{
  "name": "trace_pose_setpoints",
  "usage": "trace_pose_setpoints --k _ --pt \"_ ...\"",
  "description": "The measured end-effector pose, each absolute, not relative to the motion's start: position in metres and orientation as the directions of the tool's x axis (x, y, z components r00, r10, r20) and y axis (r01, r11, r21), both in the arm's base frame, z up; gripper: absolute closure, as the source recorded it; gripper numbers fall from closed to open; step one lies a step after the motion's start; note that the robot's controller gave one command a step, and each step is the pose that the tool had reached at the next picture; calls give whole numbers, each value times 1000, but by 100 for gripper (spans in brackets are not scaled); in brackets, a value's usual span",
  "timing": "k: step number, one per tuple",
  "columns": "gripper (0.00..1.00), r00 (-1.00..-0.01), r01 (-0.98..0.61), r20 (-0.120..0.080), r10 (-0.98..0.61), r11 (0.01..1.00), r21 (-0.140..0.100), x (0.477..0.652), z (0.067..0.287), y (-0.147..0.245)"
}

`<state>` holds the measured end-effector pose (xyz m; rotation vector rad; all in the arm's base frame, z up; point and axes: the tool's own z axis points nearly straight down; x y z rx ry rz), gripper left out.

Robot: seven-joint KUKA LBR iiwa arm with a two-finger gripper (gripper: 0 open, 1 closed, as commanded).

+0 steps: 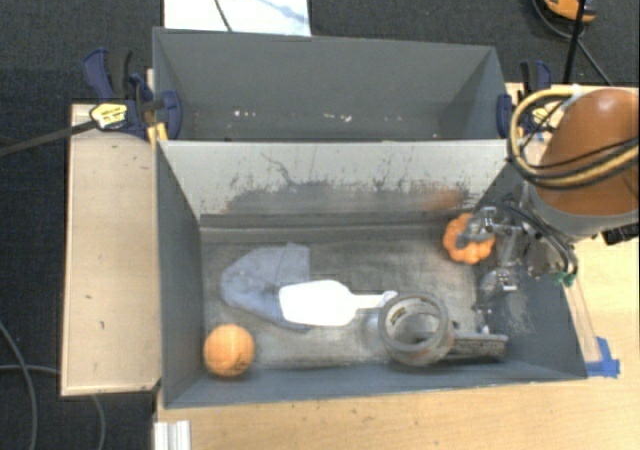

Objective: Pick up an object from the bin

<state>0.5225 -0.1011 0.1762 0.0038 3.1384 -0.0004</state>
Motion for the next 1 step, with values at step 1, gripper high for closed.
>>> trace_pose_setpoints --k 1 --pt "100 -978 206 -3 206 978 1 515 84 -27"
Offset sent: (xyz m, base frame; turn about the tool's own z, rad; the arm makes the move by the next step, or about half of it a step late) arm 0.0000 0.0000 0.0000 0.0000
